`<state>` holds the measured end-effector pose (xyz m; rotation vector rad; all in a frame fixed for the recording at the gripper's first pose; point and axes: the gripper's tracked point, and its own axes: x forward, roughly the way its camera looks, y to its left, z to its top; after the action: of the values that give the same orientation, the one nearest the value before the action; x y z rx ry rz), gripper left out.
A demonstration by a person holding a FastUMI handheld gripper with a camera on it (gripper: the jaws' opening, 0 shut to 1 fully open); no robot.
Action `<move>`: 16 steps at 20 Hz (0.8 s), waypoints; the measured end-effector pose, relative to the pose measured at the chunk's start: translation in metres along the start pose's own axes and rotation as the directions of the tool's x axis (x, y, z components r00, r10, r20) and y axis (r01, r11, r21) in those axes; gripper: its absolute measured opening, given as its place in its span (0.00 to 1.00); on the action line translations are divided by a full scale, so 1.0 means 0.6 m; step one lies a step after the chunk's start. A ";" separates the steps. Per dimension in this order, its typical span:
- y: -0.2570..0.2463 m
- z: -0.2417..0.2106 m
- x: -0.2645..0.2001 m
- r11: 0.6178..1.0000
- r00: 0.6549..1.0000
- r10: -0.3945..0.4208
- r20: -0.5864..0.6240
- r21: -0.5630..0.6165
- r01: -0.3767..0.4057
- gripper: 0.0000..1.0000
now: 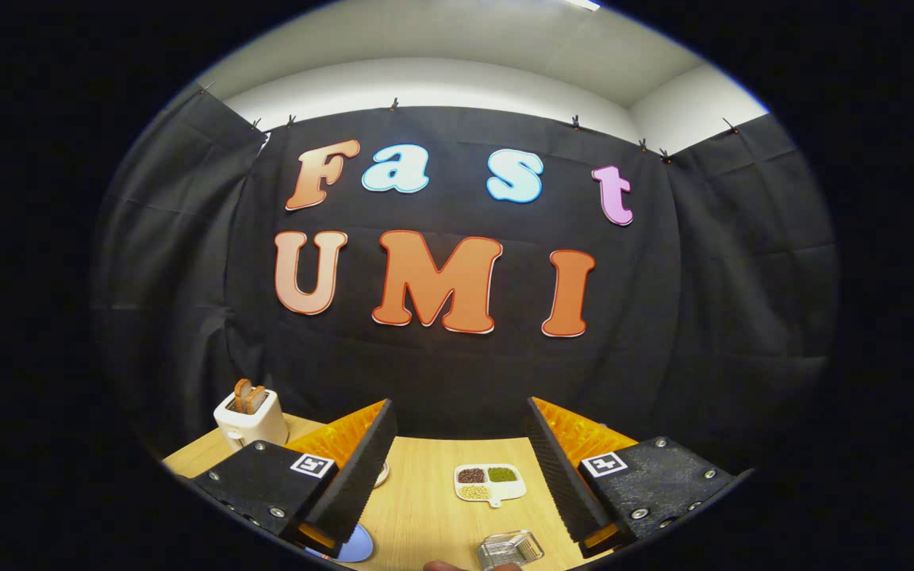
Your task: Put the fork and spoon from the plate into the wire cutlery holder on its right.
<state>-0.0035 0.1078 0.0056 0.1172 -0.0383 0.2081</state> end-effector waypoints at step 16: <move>0.223 -0.297 -0.038 0.959 0.766 0.236 -0.597 0.017 -0.282 0.97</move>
<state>-0.0489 0.2547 -0.1575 -0.0342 0.5754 0.5169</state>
